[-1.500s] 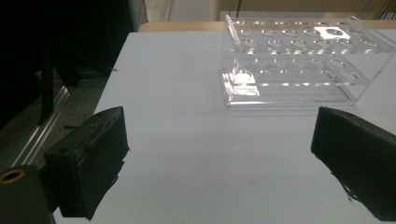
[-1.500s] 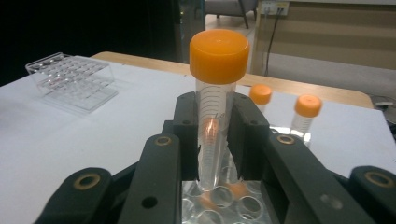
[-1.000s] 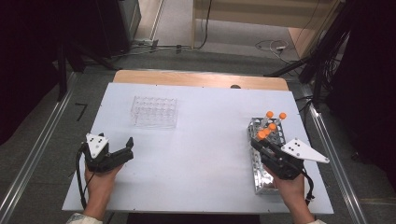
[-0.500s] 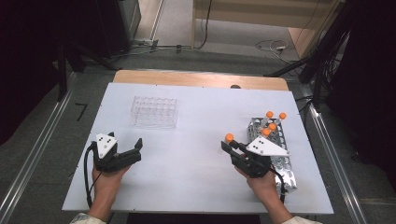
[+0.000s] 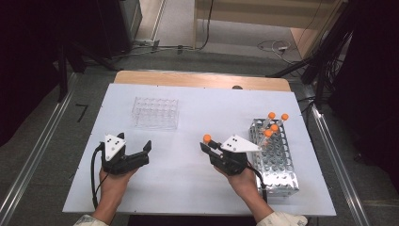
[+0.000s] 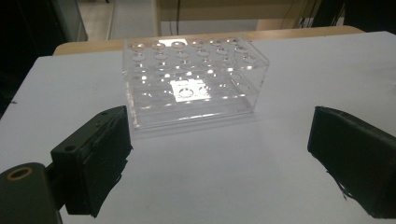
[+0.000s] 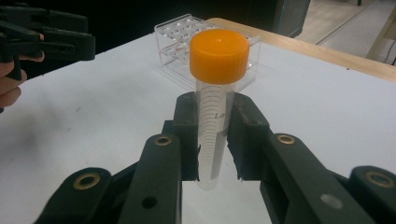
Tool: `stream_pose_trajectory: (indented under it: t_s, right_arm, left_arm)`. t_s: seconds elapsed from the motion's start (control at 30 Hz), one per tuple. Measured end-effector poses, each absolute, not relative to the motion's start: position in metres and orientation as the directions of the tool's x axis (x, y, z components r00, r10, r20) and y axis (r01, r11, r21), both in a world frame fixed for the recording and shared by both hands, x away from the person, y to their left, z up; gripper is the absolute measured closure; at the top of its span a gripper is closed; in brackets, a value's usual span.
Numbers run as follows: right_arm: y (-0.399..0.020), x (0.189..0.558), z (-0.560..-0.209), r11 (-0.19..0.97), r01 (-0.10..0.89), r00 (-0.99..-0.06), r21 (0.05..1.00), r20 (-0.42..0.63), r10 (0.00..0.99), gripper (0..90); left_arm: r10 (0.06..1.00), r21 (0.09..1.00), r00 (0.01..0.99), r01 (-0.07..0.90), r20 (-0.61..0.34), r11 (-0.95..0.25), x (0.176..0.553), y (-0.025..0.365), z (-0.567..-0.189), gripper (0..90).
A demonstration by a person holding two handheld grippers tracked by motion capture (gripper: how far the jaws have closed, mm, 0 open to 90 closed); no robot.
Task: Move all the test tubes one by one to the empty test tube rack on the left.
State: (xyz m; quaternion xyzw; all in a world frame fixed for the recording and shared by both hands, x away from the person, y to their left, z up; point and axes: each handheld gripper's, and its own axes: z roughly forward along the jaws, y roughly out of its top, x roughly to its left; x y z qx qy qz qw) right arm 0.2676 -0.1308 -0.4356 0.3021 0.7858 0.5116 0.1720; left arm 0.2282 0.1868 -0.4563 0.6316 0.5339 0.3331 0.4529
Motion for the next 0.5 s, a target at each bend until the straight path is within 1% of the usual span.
stream_pose_trajectory:
  t_s: [0.07,0.13,0.3,0.37,0.43,0.5]
  right_arm:
    - [-0.128,0.269,-0.436,0.297,0.294,-0.762,0.909,0.035,0.646,72.3]
    - [-0.123,0.271,-0.437,0.3,0.297,-0.765,0.907,0.039,0.643,72.3]
    - [-0.111,0.277,-0.441,0.311,0.301,-0.773,0.901,0.039,0.633,72.3]
    - [-0.106,0.279,-0.443,0.314,0.302,-0.776,0.9,0.041,0.629,72.3]
    - [-0.101,0.281,-0.443,0.318,0.301,-0.783,0.899,0.043,0.62,72.3]
    - [-0.094,0.284,-0.446,0.32,0.307,-0.788,0.896,0.051,0.613,72.3]
  left_arm:
    - [0.978,0.929,0.203,0.367,-0.042,-0.037,0.227,0.184,-0.455,6.4]
    - [0.976,0.932,0.217,0.36,-0.038,-0.043,0.227,0.181,-0.453,7.9]
    - [0.968,0.933,0.249,0.355,-0.033,-0.059,0.229,0.175,-0.451,7.9]
    - [0.966,0.933,0.258,0.353,-0.031,-0.065,0.229,0.174,-0.45,8.9]
    - [0.962,0.935,0.271,0.348,-0.035,-0.064,0.23,0.174,-0.449,11.7]
    - [0.958,0.937,0.282,0.345,-0.053,-0.05,0.23,0.174,-0.447,13.7]
